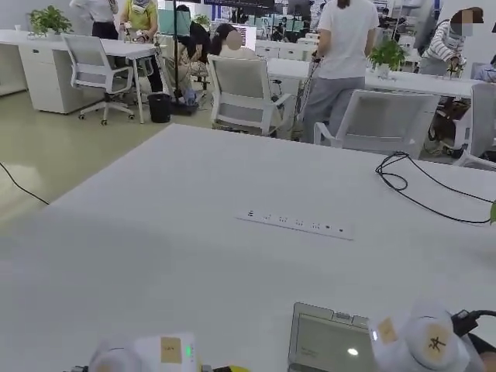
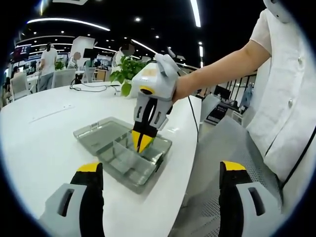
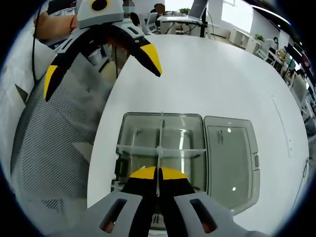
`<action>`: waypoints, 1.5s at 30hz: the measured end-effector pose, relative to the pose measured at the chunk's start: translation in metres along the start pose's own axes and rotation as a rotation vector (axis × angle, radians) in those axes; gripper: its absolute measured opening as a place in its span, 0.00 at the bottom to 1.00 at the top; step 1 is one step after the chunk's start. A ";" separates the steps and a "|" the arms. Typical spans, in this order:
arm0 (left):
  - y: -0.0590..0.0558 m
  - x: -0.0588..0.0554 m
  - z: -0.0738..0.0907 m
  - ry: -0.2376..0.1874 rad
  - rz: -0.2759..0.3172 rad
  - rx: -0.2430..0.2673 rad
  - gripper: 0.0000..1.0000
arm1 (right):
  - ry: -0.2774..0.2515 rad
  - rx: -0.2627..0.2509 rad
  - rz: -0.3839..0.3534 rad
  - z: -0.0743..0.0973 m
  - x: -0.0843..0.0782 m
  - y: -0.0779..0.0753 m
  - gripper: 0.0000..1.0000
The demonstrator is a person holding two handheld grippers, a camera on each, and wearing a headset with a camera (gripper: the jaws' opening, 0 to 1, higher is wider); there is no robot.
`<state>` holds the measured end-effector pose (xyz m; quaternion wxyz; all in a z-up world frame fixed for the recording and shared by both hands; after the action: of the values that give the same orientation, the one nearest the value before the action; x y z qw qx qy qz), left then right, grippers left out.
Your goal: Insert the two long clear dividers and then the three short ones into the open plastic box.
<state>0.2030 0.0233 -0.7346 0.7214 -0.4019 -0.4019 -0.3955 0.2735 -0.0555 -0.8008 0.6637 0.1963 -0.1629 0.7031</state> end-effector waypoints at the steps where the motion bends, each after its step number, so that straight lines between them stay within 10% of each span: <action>1: 0.000 0.000 0.000 0.001 0.000 0.001 1.00 | -0.001 0.000 0.001 0.000 0.000 0.000 0.03; 17: -0.001 -0.004 0.003 0.023 -0.010 0.006 1.00 | -0.019 -0.021 -0.027 0.004 0.002 -0.001 0.09; 45: 0.002 -0.009 0.010 0.046 -0.005 0.037 1.00 | -0.179 -0.148 -0.201 0.070 -0.022 -0.003 0.33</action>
<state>0.1988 0.0354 -0.7396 0.7367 -0.3785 -0.3936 -0.3990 0.2816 -0.1087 -0.7511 0.7263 0.2241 -0.2521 0.5990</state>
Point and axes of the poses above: the centre of the closed fingertips' face, and the gripper's own axes: z roughly backward along the fingers, y roughly to its left, x roughly out of its top, the point moved 2 cm from there along z, roughly backward along the fingers, and after that the axes turned 2 degrees about -x, right-handed, at the moved point
